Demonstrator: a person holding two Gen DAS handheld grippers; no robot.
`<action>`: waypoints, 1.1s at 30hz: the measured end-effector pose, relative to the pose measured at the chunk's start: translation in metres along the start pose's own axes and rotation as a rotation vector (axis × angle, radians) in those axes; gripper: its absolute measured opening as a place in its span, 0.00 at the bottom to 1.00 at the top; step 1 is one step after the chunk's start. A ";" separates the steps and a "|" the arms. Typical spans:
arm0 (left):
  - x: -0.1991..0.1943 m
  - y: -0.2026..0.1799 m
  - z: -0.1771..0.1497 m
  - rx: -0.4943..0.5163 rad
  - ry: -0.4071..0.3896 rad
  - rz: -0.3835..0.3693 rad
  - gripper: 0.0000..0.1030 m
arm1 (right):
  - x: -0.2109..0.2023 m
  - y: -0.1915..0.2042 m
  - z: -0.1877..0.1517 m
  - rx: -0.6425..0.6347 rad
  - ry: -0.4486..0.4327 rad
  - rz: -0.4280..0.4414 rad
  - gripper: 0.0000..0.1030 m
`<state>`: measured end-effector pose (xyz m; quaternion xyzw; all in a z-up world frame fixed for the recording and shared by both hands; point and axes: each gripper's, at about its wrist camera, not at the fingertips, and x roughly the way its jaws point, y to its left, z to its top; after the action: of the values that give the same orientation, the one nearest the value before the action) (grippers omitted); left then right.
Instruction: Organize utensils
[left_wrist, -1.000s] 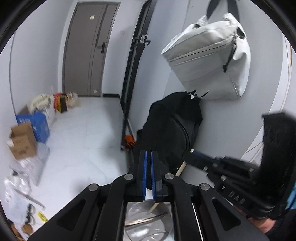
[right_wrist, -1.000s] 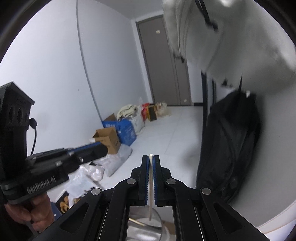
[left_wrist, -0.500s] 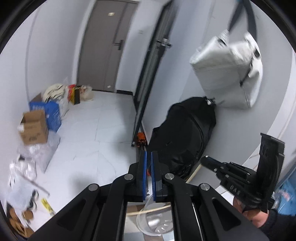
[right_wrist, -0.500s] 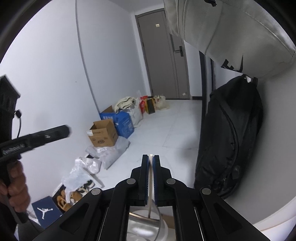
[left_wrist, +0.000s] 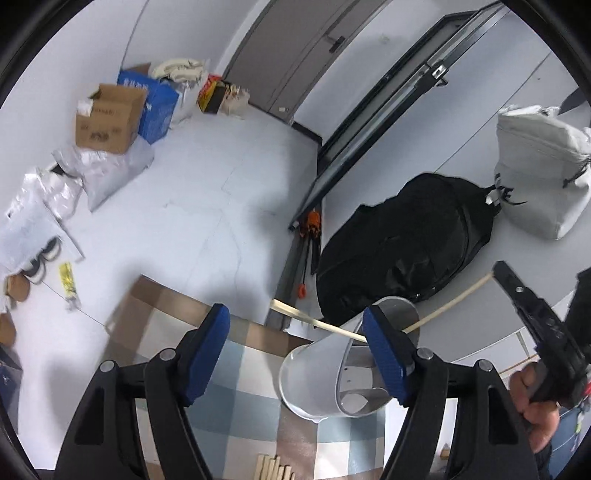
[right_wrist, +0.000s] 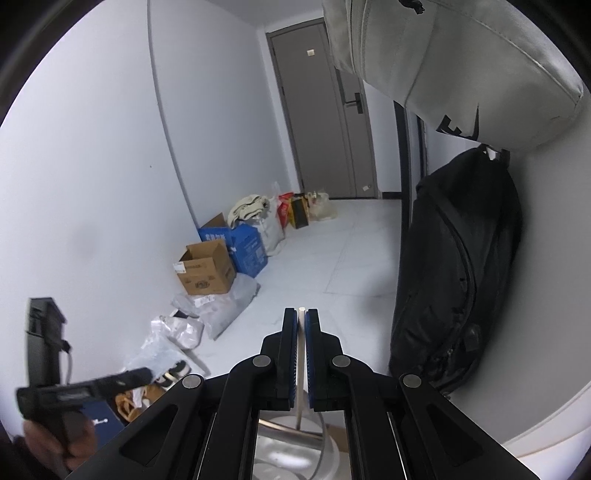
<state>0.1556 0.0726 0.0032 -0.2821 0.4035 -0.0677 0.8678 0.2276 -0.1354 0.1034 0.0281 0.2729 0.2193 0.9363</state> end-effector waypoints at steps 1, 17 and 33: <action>0.011 -0.001 0.001 -0.017 0.013 0.001 0.68 | 0.000 0.001 0.000 0.000 0.002 0.000 0.03; 0.022 0.019 0.011 -0.207 -0.003 -0.045 0.11 | 0.000 0.001 -0.002 -0.012 0.008 0.001 0.03; -0.041 -0.098 0.037 0.233 -0.175 -0.074 0.01 | -0.014 0.003 0.011 -0.034 -0.035 -0.001 0.03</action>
<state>0.1662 0.0214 0.1020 -0.1987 0.3049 -0.1210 0.9236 0.2219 -0.1382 0.1202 0.0160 0.2528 0.2230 0.9413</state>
